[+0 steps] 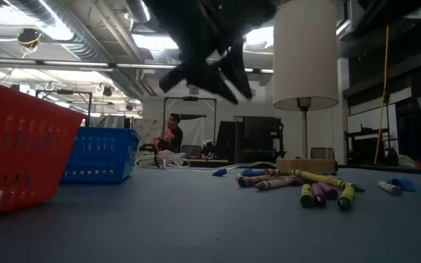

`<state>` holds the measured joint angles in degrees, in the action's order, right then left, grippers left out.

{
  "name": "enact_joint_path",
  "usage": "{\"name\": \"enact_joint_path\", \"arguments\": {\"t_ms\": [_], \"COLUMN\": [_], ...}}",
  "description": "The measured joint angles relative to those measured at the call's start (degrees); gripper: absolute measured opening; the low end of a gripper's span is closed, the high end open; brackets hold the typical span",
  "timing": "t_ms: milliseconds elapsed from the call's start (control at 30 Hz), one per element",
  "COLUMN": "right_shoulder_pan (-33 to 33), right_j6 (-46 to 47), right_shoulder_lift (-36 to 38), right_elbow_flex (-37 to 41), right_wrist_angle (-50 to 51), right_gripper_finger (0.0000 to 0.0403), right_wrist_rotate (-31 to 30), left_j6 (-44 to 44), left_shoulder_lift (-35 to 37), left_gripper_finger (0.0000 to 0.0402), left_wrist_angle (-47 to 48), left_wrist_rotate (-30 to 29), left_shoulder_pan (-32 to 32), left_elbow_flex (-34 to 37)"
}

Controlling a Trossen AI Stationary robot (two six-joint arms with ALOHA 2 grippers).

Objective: Sort crayons
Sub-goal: Put the green crayon into the blue green bin

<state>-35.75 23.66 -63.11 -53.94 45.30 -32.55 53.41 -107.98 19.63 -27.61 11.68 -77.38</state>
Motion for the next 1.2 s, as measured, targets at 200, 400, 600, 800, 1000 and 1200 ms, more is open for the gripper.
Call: {"name": "enact_joint_path", "arguments": {"t_ms": [200, 400, 600, 800, 1000, 1200], "right_shoulder_pan": [0.13, 0.13, 0.13, 0.13, 0.13, 0.13], "right_j6": [2.25, 2.25, 2.25, 2.01, 2.01, 1.99], "right_shoulder_lift": [1.75, 1.77, 1.77, 1.77, 1.75, 1.76], "right_elbow_flex": [6.38, 8.76, 8.82, 8.82, 8.82, 8.82], "right_wrist_angle": [-2.92, -6.41, -7.85, -9.09, -9.11, -9.22], "right_gripper_finger": [0.0138, 0.0138, 0.0138, 0.0138, 0.0138, 0.0138], "right_wrist_rotate": [0.08, 0.16, 0.17, 0.65, 0.65, 0.65], "left_j6": [0.31, 0.91, 3.55, 4.03, 4.61, 4.68], "left_shoulder_lift": [-4.92, -8.88, -11.29, -13.51, -13.64, -13.57], "left_gripper_finger": [0.0092, 0.0092, 0.0092, 0.0092, 0.0092, 0.0091], "left_wrist_angle": [-1.56, -2.73, -3.13, -4.41, -4.1, -1.9], "left_wrist_rotate": [0.38, 0.76, 0.76, 0.84, 1.09, 2.61], "left_shoulder_pan": [-1.73, -1.99, -2.03, -2.12, -2.54, -3.17], "left_elbow_flex": [0.0, 0.0, 0.0, 0.0, 0.02, -0.04]}}
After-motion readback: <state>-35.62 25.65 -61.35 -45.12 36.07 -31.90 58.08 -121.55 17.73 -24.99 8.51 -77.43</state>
